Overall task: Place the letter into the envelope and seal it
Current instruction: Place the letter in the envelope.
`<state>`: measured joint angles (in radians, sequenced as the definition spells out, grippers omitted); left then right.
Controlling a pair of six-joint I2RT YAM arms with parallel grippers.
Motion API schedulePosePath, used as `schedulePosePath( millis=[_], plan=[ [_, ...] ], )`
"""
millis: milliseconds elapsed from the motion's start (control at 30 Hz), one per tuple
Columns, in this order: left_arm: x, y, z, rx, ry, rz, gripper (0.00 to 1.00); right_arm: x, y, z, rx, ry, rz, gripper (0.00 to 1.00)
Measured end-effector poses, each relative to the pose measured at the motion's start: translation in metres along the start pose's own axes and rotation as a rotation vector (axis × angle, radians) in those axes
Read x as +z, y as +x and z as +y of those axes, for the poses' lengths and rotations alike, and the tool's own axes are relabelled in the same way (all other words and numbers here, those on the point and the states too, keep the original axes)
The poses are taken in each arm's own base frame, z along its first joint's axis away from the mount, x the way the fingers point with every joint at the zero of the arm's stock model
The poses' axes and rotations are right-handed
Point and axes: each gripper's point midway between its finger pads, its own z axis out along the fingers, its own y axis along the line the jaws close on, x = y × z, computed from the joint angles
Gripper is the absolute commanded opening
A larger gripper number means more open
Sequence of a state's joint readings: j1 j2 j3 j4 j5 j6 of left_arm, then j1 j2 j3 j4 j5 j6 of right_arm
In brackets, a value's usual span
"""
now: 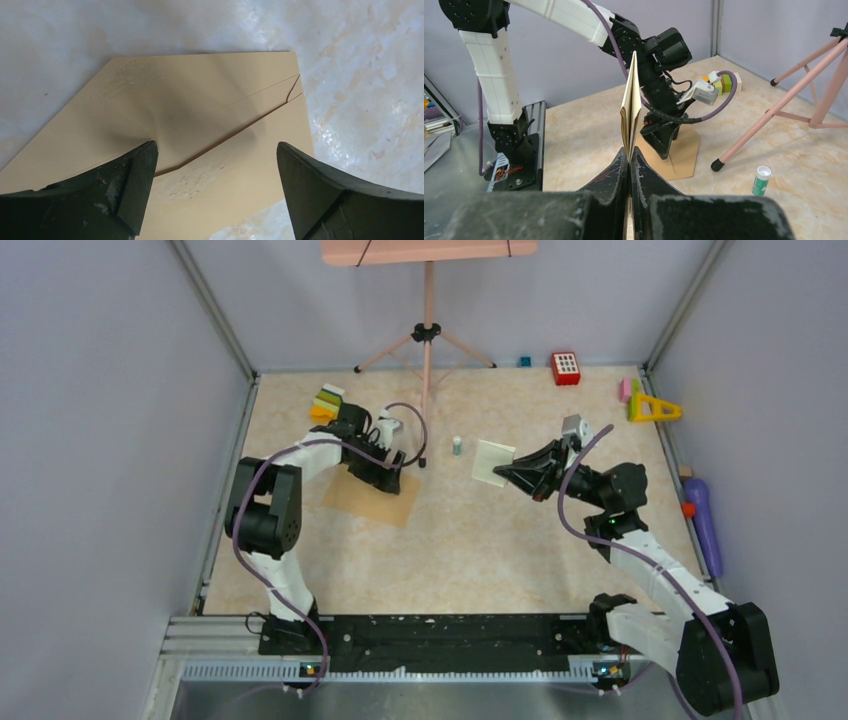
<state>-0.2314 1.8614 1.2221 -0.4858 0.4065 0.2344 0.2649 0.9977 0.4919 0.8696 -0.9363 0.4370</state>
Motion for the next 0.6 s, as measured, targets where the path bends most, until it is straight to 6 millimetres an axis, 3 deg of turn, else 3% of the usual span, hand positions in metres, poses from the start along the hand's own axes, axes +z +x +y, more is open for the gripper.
schedulePosePath(
  millis=[600],
  plan=[
    [0.010,0.034,-0.100,0.402,0.308,0.138,0.92,0.000,0.001,0.000,0.003,-0.001,0.003,0.00]
  ],
)
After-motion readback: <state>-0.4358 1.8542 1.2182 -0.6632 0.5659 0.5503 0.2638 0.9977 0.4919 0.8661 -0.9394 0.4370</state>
